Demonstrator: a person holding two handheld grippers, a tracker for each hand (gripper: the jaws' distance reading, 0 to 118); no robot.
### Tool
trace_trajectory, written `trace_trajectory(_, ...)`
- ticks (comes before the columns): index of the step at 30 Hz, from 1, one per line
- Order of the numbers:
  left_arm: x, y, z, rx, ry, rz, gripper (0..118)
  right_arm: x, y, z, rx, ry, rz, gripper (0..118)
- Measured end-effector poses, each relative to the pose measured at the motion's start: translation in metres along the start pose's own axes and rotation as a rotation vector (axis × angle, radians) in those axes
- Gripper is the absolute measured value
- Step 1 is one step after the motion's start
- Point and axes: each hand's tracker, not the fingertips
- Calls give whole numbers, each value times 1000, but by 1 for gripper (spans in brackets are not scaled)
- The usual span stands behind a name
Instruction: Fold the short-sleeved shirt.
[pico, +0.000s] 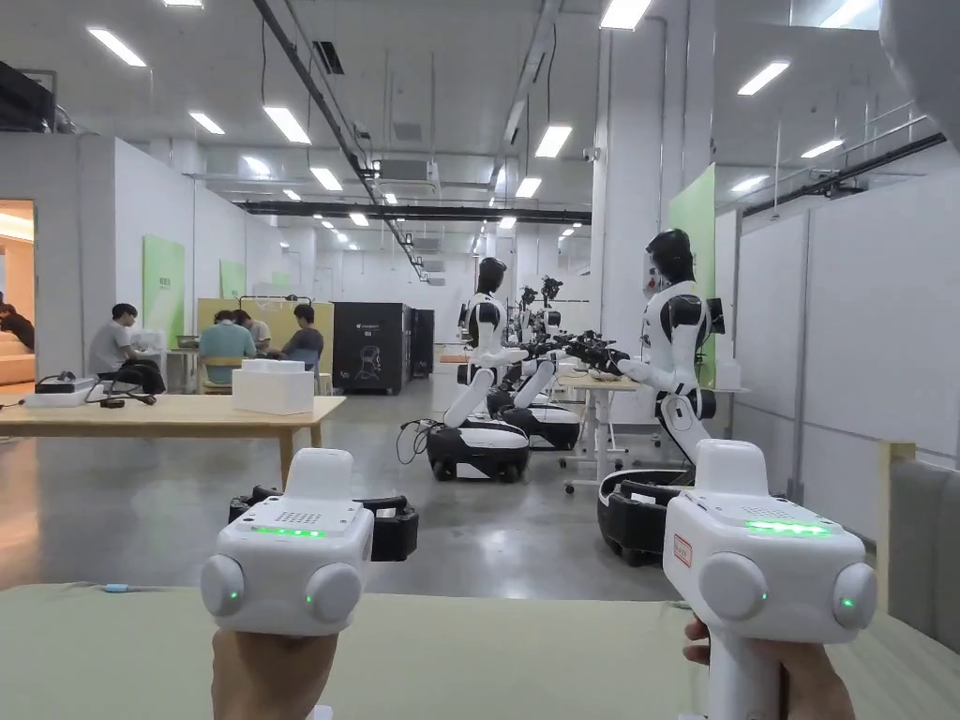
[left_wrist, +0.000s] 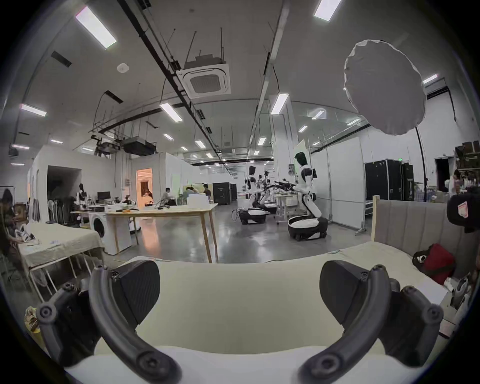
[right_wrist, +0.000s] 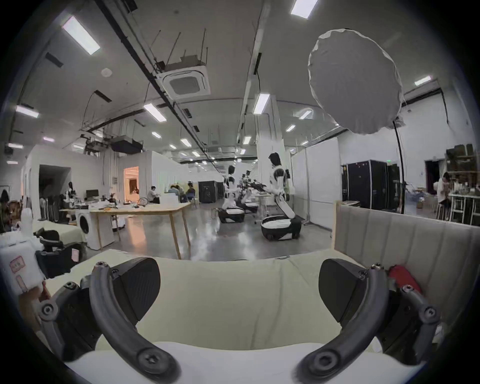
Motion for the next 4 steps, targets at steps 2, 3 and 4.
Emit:
trace_trajectory(2,0,0,1,4,4,-7,118,8,-5,-19,-19,17,-29,118)
trace_trajectory(3,-1,0,1,4,5,-11,118,8,-4,-22,-39,3,-62,118)
trace_trajectory(4,-1,1,1,4,4,-11,118,9,-4,-22,-54,3,-87,118)
